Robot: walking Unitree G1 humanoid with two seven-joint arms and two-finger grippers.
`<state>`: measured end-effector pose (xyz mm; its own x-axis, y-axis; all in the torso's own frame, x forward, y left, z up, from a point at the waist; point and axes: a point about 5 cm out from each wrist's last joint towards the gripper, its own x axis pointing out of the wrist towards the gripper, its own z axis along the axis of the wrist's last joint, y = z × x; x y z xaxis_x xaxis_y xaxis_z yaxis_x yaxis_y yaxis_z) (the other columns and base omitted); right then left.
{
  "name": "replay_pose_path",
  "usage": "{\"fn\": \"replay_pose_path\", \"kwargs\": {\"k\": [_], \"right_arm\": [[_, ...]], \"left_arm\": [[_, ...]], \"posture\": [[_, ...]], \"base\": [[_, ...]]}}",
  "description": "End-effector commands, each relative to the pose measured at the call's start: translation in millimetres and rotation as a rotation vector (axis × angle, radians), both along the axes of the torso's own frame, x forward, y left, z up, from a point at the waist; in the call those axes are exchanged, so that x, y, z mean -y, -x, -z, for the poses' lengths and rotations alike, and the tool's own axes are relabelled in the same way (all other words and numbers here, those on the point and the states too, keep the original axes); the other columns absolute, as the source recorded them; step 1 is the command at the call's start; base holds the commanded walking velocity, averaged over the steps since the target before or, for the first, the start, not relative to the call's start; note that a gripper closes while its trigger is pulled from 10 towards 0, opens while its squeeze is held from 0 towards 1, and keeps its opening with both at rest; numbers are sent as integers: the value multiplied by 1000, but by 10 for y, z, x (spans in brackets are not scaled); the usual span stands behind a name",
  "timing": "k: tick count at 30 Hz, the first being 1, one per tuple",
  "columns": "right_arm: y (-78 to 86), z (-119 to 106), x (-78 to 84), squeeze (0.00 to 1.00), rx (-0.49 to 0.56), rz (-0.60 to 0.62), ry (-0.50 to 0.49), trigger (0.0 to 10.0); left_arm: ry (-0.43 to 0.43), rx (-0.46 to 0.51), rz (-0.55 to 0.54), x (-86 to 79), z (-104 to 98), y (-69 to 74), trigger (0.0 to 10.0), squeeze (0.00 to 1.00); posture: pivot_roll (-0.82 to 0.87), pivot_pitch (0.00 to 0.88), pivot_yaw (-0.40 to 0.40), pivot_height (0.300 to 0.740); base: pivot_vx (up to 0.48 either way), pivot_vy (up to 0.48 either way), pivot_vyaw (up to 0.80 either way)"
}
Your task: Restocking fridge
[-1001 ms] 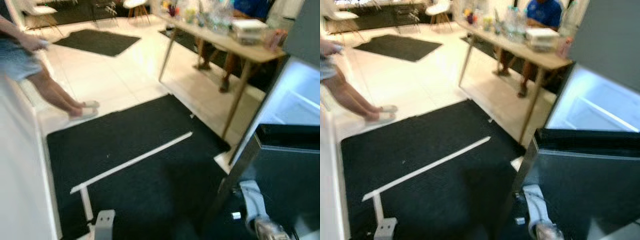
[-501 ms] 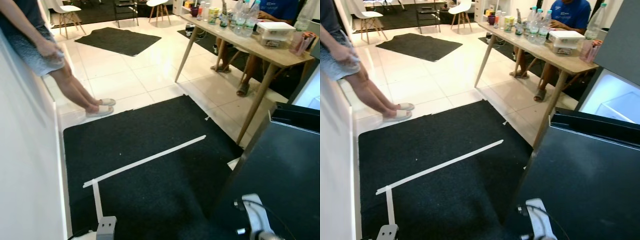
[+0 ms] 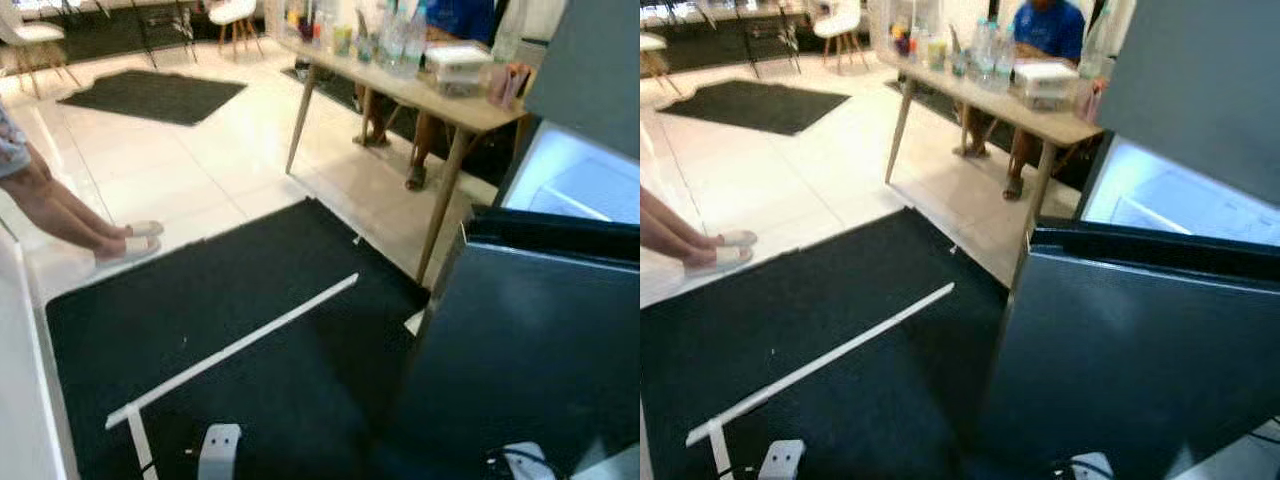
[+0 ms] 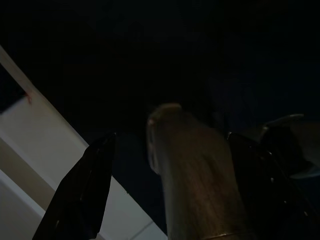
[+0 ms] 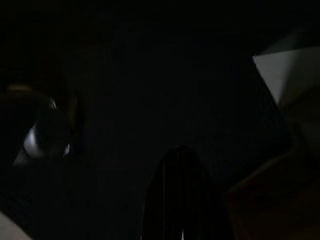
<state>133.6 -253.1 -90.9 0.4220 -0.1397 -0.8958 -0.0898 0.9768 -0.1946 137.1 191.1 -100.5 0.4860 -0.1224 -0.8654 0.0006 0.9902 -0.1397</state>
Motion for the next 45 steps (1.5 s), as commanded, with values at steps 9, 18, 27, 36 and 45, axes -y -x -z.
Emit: {"fn": "replay_pose_path", "kwargs": {"k": [9, 18, 27, 36, 45], "right_arm": [[-82, 0, -119, 0, 30, -27, -32, 10000], [-104, -19, -78, 0, 36, -22, -24, 10000], [-319, -124, -22, 0, 123, 22, -14, 10000], [-701, -363, 130, 0, 238, 63, 45, 10000], [-1129, -627, 72, 0, 376, 54, 39, 10000]], "left_arm": [[-13, -17, 1, -63, 13, 64, 10000, 0], [2, -16, -26, -33, 19, 68, 10000, 0], [0, -23, -30, -43, 25, 89, 10000, 0], [2, -25, -35, -45, 29, 103, 10000, 0], [10, -29, -39, -20, 40, 129, 10000, 0]], "posture": [[-57, 0, -28, 740], [-59, 0, -32, 740], [-59, 0, -29, 740], [-55, 0, -29, 740], [-50, 0, -30, 740]], "base": [[317, 0, 0], [247, 0, 0], [0, 0, 0], [0, 0, -155], [0, 0, -747]]}}
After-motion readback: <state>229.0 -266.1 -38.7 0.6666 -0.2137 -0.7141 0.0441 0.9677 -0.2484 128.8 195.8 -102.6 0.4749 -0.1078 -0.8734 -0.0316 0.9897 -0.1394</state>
